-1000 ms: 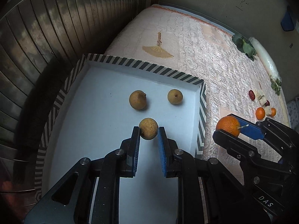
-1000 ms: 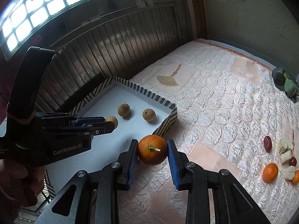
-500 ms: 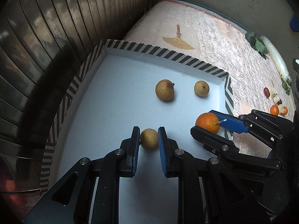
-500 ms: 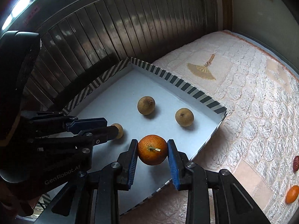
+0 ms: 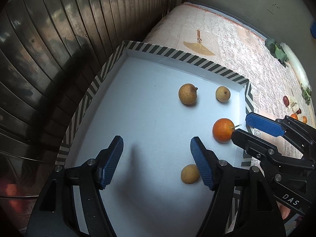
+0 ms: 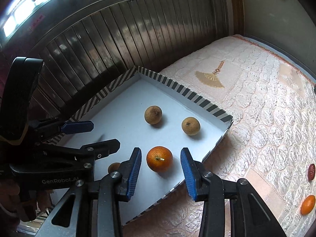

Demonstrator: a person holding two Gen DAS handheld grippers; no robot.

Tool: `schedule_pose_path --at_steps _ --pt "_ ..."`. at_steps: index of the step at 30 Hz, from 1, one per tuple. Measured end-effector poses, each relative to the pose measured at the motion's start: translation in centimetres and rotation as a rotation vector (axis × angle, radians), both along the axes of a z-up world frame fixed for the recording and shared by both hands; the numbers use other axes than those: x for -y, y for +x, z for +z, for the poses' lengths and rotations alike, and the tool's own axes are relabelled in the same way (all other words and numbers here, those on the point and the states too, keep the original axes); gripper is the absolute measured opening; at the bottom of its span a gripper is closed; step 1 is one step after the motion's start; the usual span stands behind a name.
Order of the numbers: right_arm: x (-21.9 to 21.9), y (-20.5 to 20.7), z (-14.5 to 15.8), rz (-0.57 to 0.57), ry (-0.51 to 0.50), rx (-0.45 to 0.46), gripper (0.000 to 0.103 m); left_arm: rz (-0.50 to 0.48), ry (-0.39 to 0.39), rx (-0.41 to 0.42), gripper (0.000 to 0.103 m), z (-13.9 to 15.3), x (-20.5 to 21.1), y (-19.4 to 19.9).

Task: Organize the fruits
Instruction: 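Place the pear in the tray with the left gripper while the right gripper places the orange, then move both grippers back toward the remaining oranges on the bed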

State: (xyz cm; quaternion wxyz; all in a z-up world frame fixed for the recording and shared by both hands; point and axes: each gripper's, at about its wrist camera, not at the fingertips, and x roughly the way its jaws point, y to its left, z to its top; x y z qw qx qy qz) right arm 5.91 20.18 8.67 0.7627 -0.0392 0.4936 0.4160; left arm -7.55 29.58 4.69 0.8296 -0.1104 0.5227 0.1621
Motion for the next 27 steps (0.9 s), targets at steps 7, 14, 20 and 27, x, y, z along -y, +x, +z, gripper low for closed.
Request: schedule_pose_path --at_steps 7,14,20,27 --pt "3.0 -0.6 1.5 -0.079 0.024 0.032 0.039 0.003 0.028 0.059 0.071 1.9 2.1 1.0" --pt "7.0 -0.3 2.2 -0.166 0.018 0.041 0.039 -0.052 0.033 0.083 0.071 2.8 5.8 3.0" --pt "11.4 0.0 2.4 -0.245 0.001 0.045 0.039 -0.134 0.031 0.09 0.071 2.8 10.4 5.3" --pt "16.6 0.5 2.1 -0.347 -0.024 0.038 0.039 -0.23 0.025 0.089 0.071 2.6 15.8 7.7"
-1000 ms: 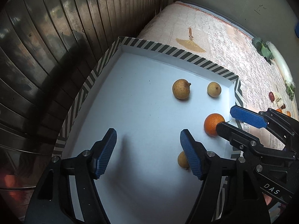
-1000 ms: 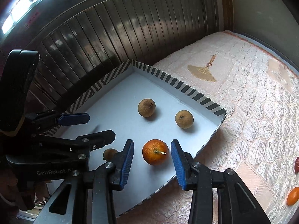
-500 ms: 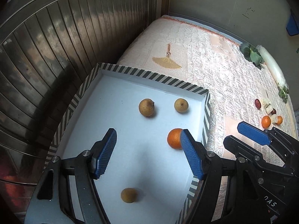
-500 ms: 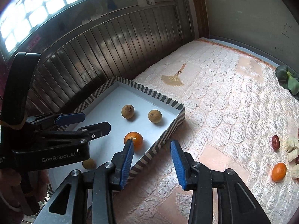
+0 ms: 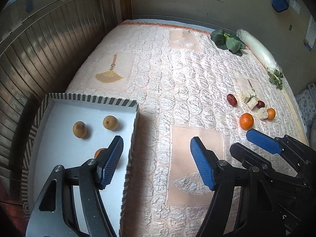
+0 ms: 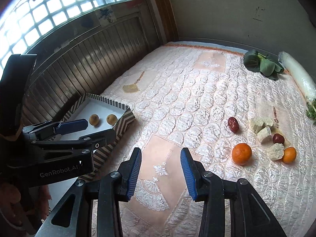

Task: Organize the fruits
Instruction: 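Move both grippers back toward the remaining oranges on the bed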

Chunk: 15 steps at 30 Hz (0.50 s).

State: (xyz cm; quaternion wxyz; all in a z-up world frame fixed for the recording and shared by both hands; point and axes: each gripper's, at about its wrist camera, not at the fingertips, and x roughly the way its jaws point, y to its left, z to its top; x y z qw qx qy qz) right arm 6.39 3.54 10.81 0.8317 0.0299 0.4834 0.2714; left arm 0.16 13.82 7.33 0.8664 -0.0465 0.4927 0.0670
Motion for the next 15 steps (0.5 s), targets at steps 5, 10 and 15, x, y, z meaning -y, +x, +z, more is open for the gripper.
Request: schedule_pose_path --at_steps 5,10,15 --pt "4.1 0.1 -0.5 -0.079 -0.011 -0.017 0.039 -0.064 -0.006 -0.006 0.071 -0.2 3.5 1.4" --pt "8.2 -0.1 -0.9 -0.152 -0.028 -0.033 0.039 -0.119 -0.013 -0.023 0.071 -0.8 6.6 2.5" --pt "11.7 -0.3 -1.8 -0.216 -0.041 -0.061 0.039 -0.163 -0.023 -0.049 0.071 -1.7 9.3 3.6"
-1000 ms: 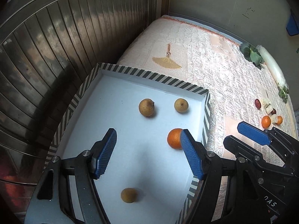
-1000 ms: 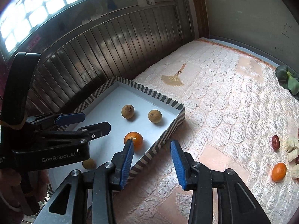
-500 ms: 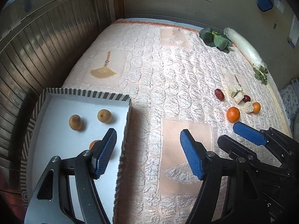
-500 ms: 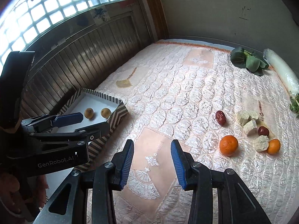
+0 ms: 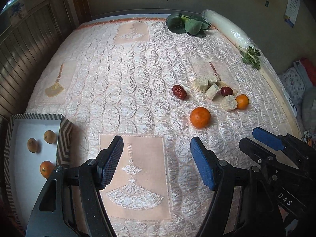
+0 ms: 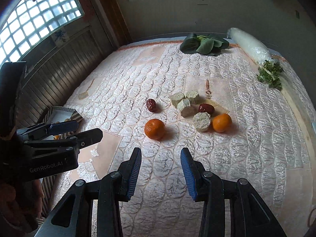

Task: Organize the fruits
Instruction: 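Move both grippers back toward the remaining oranges on the bed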

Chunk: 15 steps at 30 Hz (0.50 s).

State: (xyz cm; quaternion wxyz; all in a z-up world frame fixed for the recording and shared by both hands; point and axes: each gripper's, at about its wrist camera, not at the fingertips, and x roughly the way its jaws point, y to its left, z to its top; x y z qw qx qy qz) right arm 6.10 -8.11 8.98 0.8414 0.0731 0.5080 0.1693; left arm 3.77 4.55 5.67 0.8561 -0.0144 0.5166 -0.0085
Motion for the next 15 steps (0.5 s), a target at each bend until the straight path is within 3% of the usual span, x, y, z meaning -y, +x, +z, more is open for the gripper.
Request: schedule_pose_path --at_steps 15 --pt "4.6 0.9 -1.4 -0.075 -0.018 -0.026 0.039 -0.039 0.017 -0.025 0.071 -1.2 3.2 2.3"
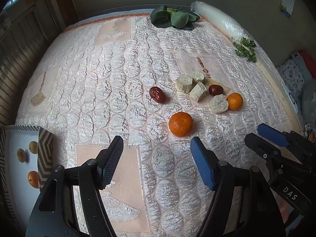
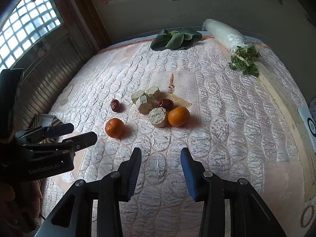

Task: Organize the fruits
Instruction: 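Move both grippers back toward the remaining oranges on the bed, then grasp an orange with the left gripper while the right gripper grasps another orange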

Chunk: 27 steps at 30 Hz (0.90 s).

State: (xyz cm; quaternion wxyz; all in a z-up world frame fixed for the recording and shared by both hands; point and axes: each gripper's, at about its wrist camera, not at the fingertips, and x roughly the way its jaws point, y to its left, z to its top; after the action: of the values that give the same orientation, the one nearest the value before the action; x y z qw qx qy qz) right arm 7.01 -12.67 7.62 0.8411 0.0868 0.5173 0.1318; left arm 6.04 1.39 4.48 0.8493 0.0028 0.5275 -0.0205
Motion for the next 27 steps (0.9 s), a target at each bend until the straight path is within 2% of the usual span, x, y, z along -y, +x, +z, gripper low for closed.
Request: schedule_pose_path --at_steps 19,27 --pt "1.1 4.1 -2.5 0.004 -0.028 -0.032 0.039 0.004 -0.011 -0.034 0.071 -1.3 -0.2 1.5" --pt "1.0 6.3 -3.6 0.061 -0.038 -0.045 0.039 -0.023 -0.018 -0.054 0.071 -2.0 0.4 2.3"
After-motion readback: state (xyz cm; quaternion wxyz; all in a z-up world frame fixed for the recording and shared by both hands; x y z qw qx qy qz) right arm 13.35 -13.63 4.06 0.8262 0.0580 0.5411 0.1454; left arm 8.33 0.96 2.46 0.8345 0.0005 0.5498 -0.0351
